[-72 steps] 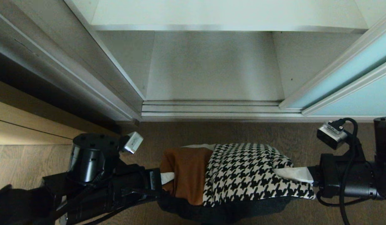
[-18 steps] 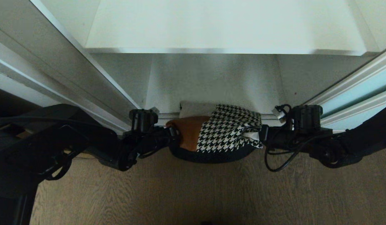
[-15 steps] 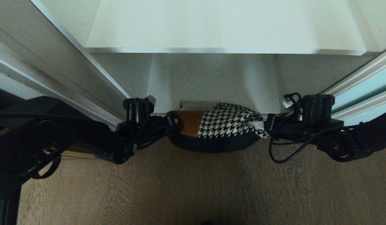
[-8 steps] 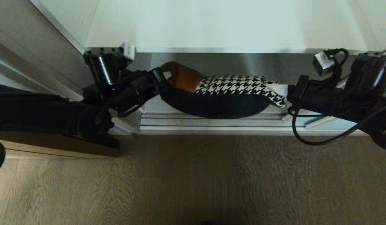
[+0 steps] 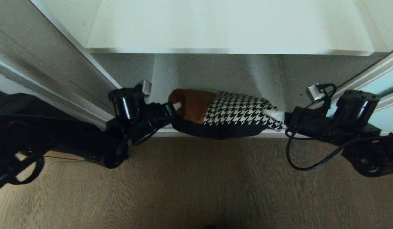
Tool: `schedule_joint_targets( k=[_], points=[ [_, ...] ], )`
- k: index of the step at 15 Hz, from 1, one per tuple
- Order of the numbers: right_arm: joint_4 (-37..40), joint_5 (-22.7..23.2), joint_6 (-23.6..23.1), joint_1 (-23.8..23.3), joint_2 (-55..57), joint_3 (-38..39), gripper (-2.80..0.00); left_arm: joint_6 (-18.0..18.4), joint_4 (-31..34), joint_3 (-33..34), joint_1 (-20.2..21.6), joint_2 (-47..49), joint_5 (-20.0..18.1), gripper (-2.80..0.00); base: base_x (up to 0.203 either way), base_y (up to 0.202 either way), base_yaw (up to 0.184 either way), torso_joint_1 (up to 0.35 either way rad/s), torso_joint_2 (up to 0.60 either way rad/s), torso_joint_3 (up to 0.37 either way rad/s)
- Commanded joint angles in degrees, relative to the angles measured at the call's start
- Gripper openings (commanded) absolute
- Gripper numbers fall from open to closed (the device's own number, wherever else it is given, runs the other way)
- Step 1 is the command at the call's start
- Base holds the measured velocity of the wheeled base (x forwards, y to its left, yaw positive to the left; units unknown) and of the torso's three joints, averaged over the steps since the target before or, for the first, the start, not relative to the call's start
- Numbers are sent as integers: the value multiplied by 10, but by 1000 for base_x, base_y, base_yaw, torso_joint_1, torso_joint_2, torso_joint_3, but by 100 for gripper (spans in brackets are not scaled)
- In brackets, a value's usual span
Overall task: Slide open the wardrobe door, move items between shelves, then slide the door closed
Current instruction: Place the pillow on the lower shelf
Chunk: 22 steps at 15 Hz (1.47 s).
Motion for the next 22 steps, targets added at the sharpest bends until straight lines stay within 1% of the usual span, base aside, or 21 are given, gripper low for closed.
schedule_joint_targets(
  k=[1,2,3,4,6,7,8,9,10,11,13,15,18,20,22],
  points=[
    [1,2,0,-8,133,-38,-280,0,1,-44,2,132,0,-280,0,0,0,0,0,0],
    [20,0,0,-10,161,-71,-280,0,21,-79,5,151,1,-280,0,0,0,0,0,0],
    [52,-5,-1,-12,175,-95,-280,-2,53,-104,7,159,0,-280,0,0,0,0,0,0],
    [90,-11,-2,-14,180,-112,-280,-8,86,-115,10,160,0,-280,0,0,0,0,0,0],
    [181,-26,-3,-15,182,-157,-280,-38,141,-124,12,143,-3,-280,0,0,0,0,0,0],
    [232,-35,-6,-15,182,-182,-280,-47,179,-128,12,135,-6,-280,0,0,0,0,0,0],
    [288,-45,-17,-14,183,-208,-280,-51,221,-131,12,124,-10,-280,0,0,0,0,0,0],
    [336,-53,-35,-13,185,-233,-280,-52,263,-134,12,116,-25,-280,0,0,0,0,0,0],
    [363,-59,-47,-11,188,-249,-280,-53,291,-140,12,112,-40,-280,0,0,0,0,0,0],
    [391,-71,-53,-10,197,-281,-280,-53,341,-160,13,109,-58,-280,0,0,0,0,0,0],
    [451,-101,-58,-9,220,-349,-280,-53,417,-202,18,115,-74,-280,0,0,0,0,0,0],
    [497,-113,-58,-12,237,-411,-280,-55,439,-238,19,137,-79,-280,0,0,0,0,0,0],
    [518,-125,-59,-13,266,-487,-280,-66,465,-320,36,178,-79,-280,0,0,0,0,0,0],
    [527,-148,-58,-13,293,-523,-280,-87,487,-373,50,202,-79,-280,0,0,0,0,0,0],
    [528,-170,-56,-13,314,-562,-280,-117,494,-417,54,217,-78,-280,0,0,0,0,0,0]
  ],
)
